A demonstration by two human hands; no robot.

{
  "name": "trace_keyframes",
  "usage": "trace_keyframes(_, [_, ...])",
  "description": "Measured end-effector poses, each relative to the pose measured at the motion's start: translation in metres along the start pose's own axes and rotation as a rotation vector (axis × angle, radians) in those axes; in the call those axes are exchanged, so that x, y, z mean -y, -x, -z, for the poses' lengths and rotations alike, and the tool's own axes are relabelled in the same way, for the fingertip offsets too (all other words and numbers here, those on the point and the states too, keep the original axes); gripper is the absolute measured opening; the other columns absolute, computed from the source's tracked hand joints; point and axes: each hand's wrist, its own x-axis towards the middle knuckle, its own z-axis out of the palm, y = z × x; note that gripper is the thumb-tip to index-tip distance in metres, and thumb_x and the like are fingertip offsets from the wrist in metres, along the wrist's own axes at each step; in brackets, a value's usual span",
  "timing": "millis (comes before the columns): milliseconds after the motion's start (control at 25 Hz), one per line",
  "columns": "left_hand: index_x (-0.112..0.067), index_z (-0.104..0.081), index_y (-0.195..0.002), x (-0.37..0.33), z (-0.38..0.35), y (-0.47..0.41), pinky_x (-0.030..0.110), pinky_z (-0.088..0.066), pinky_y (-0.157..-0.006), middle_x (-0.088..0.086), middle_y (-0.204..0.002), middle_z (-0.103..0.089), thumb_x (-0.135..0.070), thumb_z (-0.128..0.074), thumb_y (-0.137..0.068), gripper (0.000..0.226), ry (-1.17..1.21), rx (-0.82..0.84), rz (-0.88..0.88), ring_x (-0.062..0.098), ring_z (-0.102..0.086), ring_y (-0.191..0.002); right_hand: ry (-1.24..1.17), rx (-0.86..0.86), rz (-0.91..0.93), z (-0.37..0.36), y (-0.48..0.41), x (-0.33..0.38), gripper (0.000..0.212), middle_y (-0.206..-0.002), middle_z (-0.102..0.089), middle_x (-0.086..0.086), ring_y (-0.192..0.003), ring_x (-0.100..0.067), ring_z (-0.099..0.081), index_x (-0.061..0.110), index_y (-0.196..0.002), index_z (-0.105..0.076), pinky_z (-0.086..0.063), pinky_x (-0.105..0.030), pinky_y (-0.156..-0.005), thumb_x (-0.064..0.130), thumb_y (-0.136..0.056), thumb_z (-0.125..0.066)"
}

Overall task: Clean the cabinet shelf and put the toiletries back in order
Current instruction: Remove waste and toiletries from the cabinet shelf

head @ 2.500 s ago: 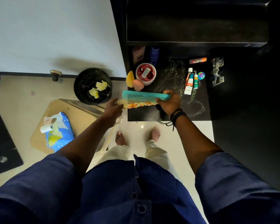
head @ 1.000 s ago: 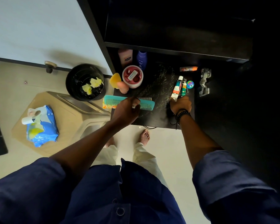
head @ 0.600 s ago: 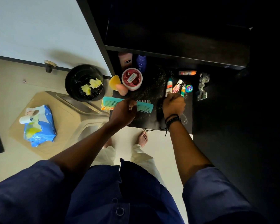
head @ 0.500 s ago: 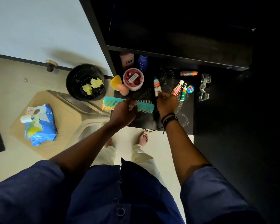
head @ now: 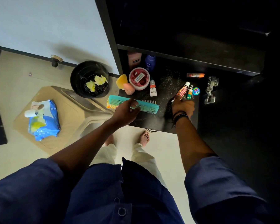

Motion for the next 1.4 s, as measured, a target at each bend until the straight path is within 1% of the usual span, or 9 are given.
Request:
trace_keyframes(160, [-0.010, -0.057, -0.117, 0.001, -0.002, 0.002, 0.020, -0.050, -0.078, 0.006, -0.127, -0.059, -0.022, -0.053, -0.095, 0.025, 0.011, 0.025, 0.009, 0.024, -0.063, -0.107, 0.107, 0.054, -0.006, -0.003, -0.016, -0.015, 0.063, -0.133, -0.052, -0.016, -0.122, -0.034, -0.052, 0.004, -0.128, -0.044, -0.043, -0.040, -0.100, 0.048, -0.086, -0.061])
trace_keyframes(440, [-0.010, -0.058, -0.116, 0.003, -0.001, 0.004, 0.025, -0.052, -0.084, 0.007, -0.125, -0.058, -0.020, -0.053, -0.095, 0.024, 0.029, 0.047, 0.008, 0.024, -0.063, -0.106, -0.034, 0.148, 0.069, -0.014, -0.012, -0.012, 0.045, -0.125, -0.059, -0.015, -0.114, -0.032, -0.058, 0.004, -0.123, -0.051, -0.046, -0.036, -0.095, 0.032, -0.089, -0.060])
trace_keyframes(560, [-0.010, -0.057, -0.117, 0.000, -0.001, 0.006, 0.029, -0.053, -0.088, 0.007, -0.125, -0.059, -0.020, -0.053, -0.095, 0.025, 0.054, 0.050, 0.016, 0.025, -0.063, -0.107, -0.338, 0.237, 0.074, -0.022, -0.008, -0.012, 0.009, -0.088, -0.067, -0.012, -0.075, -0.021, -0.064, 0.009, -0.090, -0.063, -0.053, -0.029, -0.073, 0.018, -0.087, -0.065])
trace_keyframes(680, [-0.010, -0.056, -0.117, -0.003, -0.001, 0.007, 0.030, -0.053, -0.089, 0.007, -0.126, -0.059, -0.021, -0.053, -0.095, 0.025, 0.056, 0.037, 0.025, 0.024, -0.063, -0.109, -0.298, 0.369, 0.195, -0.027, 0.012, -0.006, 0.016, -0.065, -0.060, -0.002, -0.053, -0.008, -0.053, 0.014, -0.073, -0.064, -0.043, -0.017, -0.046, 0.013, -0.089, -0.063])
trace_keyframes(840, [-0.008, -0.056, -0.117, -0.003, -0.002, 0.010, 0.029, -0.051, -0.088, 0.008, -0.128, -0.058, -0.021, -0.053, -0.095, 0.026, 0.046, 0.035, 0.038, 0.025, -0.060, -0.114, -0.179, 0.493, 0.350, -0.042, 0.035, 0.000, 0.020, -0.076, -0.064, -0.010, -0.070, -0.021, -0.063, 0.007, -0.075, -0.068, -0.052, -0.028, -0.063, 0.019, -0.089, -0.061])
trace_keyframes(960, [-0.008, -0.056, -0.117, -0.003, -0.002, 0.011, 0.032, -0.051, -0.092, 0.008, -0.129, -0.058, -0.021, -0.052, -0.096, 0.026, 0.050, 0.037, 0.049, 0.025, -0.058, -0.117, -0.153, 0.548, 0.333, -0.049, 0.038, -0.002, 0.023, -0.080, -0.065, -0.009, -0.075, -0.022, -0.063, 0.006, -0.077, -0.070, -0.051, -0.026, -0.063, 0.022, -0.091, -0.059])
trace_keyframes(1120, [-0.011, -0.057, -0.115, -0.002, -0.001, 0.009, 0.033, -0.050, -0.096, 0.006, -0.126, -0.060, -0.024, -0.051, -0.096, 0.024, 0.071, 0.051, 0.068, 0.025, -0.060, -0.115, -0.236, 0.258, 0.362, -0.033, 0.026, -0.010, 0.022, -0.084, -0.071, -0.013, -0.073, -0.018, -0.061, 0.002, -0.087, -0.069, -0.048, -0.026, -0.064, 0.024, -0.087, -0.064])
trace_keyframes(1240, [-0.012, -0.057, -0.116, -0.006, 0.000, 0.008, 0.024, -0.051, -0.084, 0.005, -0.125, -0.060, -0.027, -0.049, -0.097, 0.026, 0.084, 0.071, 0.056, 0.022, -0.062, -0.108, -0.146, -0.037, 0.298, -0.001, 0.007, -0.013, 0.026, -0.104, -0.067, -0.011, -0.093, -0.022, -0.061, 0.007, -0.107, -0.062, -0.043, -0.022, -0.077, 0.026, -0.089, -0.060])
trace_keyframes(1400, [-0.014, -0.056, -0.115, -0.016, -0.001, 0.008, 0.014, -0.048, -0.068, 0.003, -0.123, -0.062, -0.034, -0.045, -0.098, 0.029, 0.096, 0.074, 0.046, 0.016, -0.062, -0.099, 0.059, -0.071, 0.263, 0.013, -0.025, -0.020, 0.040, -0.121, -0.057, -0.018, -0.110, -0.033, -0.058, 0.002, -0.115, -0.056, -0.050, -0.040, -0.092, 0.032, -0.089, -0.060])
